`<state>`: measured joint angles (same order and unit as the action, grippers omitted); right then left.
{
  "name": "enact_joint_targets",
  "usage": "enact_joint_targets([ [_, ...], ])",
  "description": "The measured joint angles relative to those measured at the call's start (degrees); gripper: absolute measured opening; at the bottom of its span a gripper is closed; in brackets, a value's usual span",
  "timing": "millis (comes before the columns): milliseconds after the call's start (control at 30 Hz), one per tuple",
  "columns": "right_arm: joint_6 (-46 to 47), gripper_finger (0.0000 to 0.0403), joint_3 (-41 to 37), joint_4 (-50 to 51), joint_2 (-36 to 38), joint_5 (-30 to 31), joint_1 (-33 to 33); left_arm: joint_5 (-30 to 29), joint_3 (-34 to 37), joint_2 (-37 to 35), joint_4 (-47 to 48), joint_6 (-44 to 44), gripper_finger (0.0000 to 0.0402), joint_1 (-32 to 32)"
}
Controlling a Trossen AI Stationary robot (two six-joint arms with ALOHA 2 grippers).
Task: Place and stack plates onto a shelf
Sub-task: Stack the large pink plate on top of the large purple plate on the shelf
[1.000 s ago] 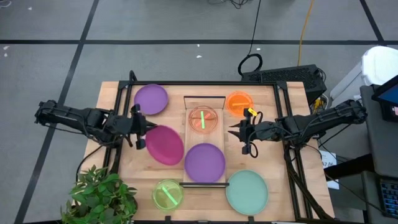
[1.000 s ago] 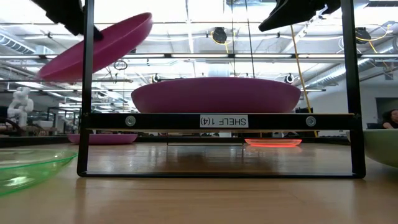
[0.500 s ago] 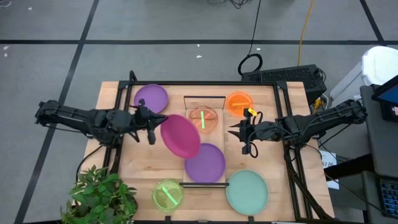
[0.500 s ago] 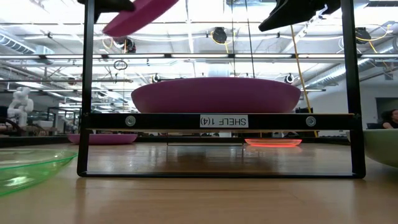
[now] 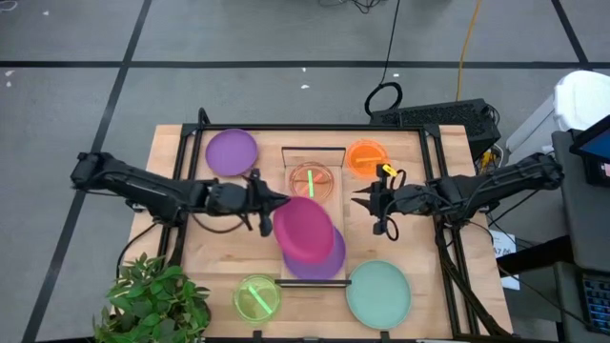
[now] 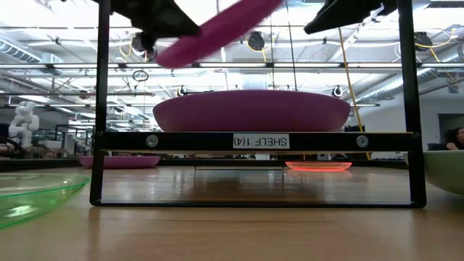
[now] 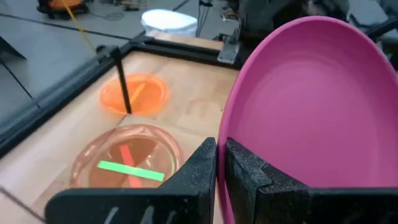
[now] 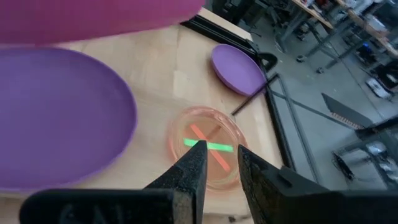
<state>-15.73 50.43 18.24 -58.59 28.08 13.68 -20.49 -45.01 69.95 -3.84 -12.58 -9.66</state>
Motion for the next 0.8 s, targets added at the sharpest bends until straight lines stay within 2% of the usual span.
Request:
enact_joint_targets([
  [167, 2.3, 0.0073, 0.0, 2.8, 3.0, 2.7, 0.9, 2.5, 0.0, 5.4, -4.1, 0.0, 0.0030, 1.2],
  [433, 6.5, 0.0073, 0.0, 5.0, 7.9, 3.8, 2.6, 6.4, 0.0, 7.7, -5.0, -4.7, 0.0030, 2.7],
  [633, 6.5, 0.0073, 0.0, 5.1, 8.4, 3.7, 3.7, 10.5, 0.0, 9.5, -5.1, -6.0, 0.0030, 2.7],
  [800, 6.5, 0.0073, 0.0, 4.9, 8.3, 3.7, 3.7, 11.3, -0.1, 12.1, -6.4, -6.1, 0.0030, 2.7],
])
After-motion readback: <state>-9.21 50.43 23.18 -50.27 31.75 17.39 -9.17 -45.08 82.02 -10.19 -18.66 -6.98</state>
